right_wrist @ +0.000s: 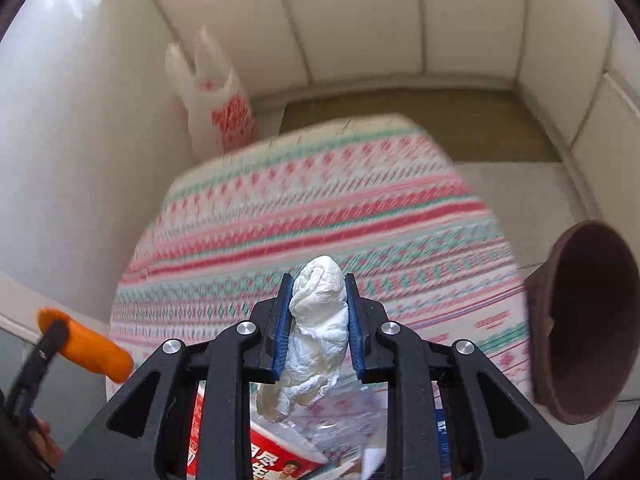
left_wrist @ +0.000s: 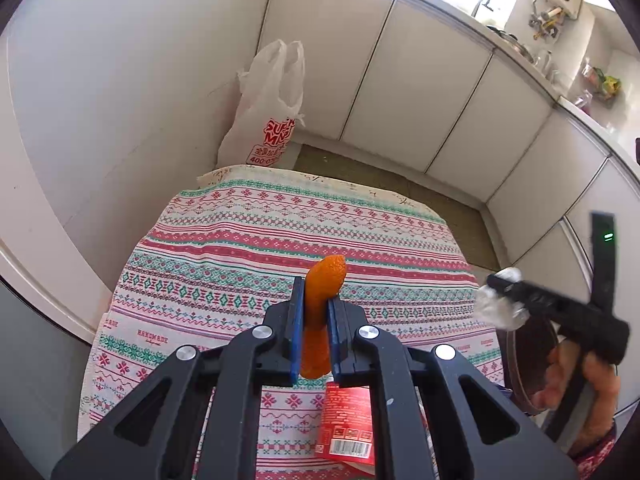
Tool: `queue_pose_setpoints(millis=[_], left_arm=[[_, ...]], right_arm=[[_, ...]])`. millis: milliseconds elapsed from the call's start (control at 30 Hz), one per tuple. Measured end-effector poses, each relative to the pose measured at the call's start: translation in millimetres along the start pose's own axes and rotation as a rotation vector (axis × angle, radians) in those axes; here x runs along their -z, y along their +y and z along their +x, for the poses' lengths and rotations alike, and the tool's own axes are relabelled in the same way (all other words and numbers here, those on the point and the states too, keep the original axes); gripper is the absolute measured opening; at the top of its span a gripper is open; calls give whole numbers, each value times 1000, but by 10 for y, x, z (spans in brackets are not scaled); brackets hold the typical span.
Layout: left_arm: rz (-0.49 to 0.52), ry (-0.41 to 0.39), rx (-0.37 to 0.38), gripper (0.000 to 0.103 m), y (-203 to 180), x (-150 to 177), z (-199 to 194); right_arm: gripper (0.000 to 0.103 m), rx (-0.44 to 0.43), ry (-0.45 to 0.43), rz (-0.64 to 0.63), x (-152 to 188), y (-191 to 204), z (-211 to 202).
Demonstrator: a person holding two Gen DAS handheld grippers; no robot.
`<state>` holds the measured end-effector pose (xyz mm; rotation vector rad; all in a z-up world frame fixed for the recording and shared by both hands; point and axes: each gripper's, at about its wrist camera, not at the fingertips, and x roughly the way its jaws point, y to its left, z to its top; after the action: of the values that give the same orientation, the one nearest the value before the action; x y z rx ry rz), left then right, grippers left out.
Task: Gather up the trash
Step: 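Drop the tissue into the bin with right tool while left drops the orange peel in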
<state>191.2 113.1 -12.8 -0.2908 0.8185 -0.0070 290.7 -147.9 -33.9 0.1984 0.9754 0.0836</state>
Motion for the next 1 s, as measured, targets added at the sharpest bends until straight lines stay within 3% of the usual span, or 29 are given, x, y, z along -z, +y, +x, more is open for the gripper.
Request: queue_pose_setpoints(millis=[200,367,500,667,867,900,967,1000], left_arm=[[11,-1,23,10,-232,41,14],[31,-4,45,10,-462,83,23],[48,-10,66,10,-665,122,18],[81,-14,90,10,-935,200,12],[119,-9,107,10,-1218,282,30],[123,-9,110,10,-1258,291,29],[135,-11,118,10,-1372,315,27],[144,-12,122,10,-1429,330,26]], right_arm=[[24,134,-264,86,-134,-550,-680],[24,323,-460,136,-92,-1038,-1100],[24,460,-567,174,6,-1411,-1297],[24,572,-665,176,209,-1779,-1356],[27,637,-670,123,375,-1975,-1297],[29,646,-677,117,394,-1993,-1303],[58,665,-708,110,445,-2015,-1361],[63,674,-727,108,481,-2040,-1412]])
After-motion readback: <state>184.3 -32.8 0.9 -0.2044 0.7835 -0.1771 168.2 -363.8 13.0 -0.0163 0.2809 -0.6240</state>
